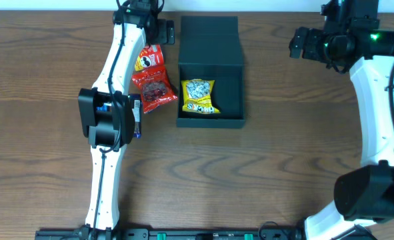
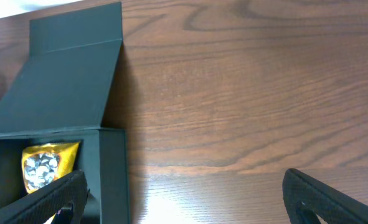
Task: Pack container
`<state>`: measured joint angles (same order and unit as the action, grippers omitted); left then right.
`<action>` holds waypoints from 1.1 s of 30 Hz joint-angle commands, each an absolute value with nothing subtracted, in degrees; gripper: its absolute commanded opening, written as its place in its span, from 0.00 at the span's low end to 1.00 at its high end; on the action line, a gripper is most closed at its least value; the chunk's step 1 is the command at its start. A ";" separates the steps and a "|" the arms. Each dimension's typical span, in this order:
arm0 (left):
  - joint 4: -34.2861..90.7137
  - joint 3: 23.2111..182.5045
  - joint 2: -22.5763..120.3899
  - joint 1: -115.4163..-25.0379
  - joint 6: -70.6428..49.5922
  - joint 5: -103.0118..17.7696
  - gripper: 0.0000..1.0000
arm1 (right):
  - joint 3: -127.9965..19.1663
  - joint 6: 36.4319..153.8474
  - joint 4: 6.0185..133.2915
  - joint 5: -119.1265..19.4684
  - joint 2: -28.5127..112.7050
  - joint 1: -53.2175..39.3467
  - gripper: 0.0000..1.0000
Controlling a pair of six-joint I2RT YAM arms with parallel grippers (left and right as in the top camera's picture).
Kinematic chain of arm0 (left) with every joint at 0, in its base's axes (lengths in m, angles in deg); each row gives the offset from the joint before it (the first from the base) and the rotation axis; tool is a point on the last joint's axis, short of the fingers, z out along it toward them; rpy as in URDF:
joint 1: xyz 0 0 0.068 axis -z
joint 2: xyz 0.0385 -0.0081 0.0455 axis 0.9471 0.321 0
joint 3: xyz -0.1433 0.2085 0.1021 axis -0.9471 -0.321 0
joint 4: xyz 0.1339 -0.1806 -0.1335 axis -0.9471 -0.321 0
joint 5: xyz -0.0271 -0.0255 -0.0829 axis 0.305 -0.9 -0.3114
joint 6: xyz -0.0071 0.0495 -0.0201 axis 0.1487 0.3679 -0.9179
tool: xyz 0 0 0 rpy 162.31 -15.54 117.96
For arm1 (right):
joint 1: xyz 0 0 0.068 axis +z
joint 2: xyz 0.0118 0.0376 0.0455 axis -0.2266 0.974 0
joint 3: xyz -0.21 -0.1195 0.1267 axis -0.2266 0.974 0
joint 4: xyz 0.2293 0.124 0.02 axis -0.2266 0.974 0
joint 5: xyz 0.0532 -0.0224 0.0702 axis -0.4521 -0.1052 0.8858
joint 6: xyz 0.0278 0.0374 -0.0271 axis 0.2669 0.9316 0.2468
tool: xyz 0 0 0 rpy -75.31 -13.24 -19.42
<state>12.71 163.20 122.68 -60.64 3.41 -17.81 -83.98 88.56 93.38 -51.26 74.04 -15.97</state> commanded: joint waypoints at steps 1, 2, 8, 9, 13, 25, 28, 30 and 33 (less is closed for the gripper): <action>11.26 164.56 123.60 -59.97 12.59 -16.70 0.96 | -84.35 89.54 93.40 -51.44 73.60 -15.58 0.99; 11.20 164.54 123.60 -59.66 13.68 -16.02 0.96 | -84.35 89.54 93.40 -51.44 73.60 -15.58 0.99; 13.32 164.54 123.60 -58.48 26.34 -15.43 0.96 | -84.35 89.54 93.47 -51.44 73.60 -15.58 0.99; 12.62 164.54 123.60 -58.39 29.90 -15.74 0.96 | -84.35 89.54 93.47 -51.44 73.60 -15.58 0.99; 6.76 164.54 123.60 -58.39 40.85 -15.78 0.96 | -84.35 89.54 93.73 -51.44 73.60 -15.58 0.99; -0.56 164.54 123.60 -58.65 45.77 -13.07 0.96 | -84.35 89.52 94.04 -51.44 73.60 -15.58 0.99; -2.27 164.54 123.60 -58.65 46.58 -13.09 0.96 | -84.35 89.52 94.01 -51.44 73.60 -15.58 0.99; -1.96 164.54 123.60 -58.72 47.06 -13.11 0.96 | -84.35 89.52 93.91 -51.44 73.60 -15.58 1.00; -1.85 164.54 123.60 -58.89 48.96 -13.09 0.96 | -84.35 89.52 93.86 -51.44 73.60 -15.58 0.99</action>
<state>-1.70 163.51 122.68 -58.44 46.20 -13.46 -83.98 88.56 93.97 -51.26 74.04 -15.97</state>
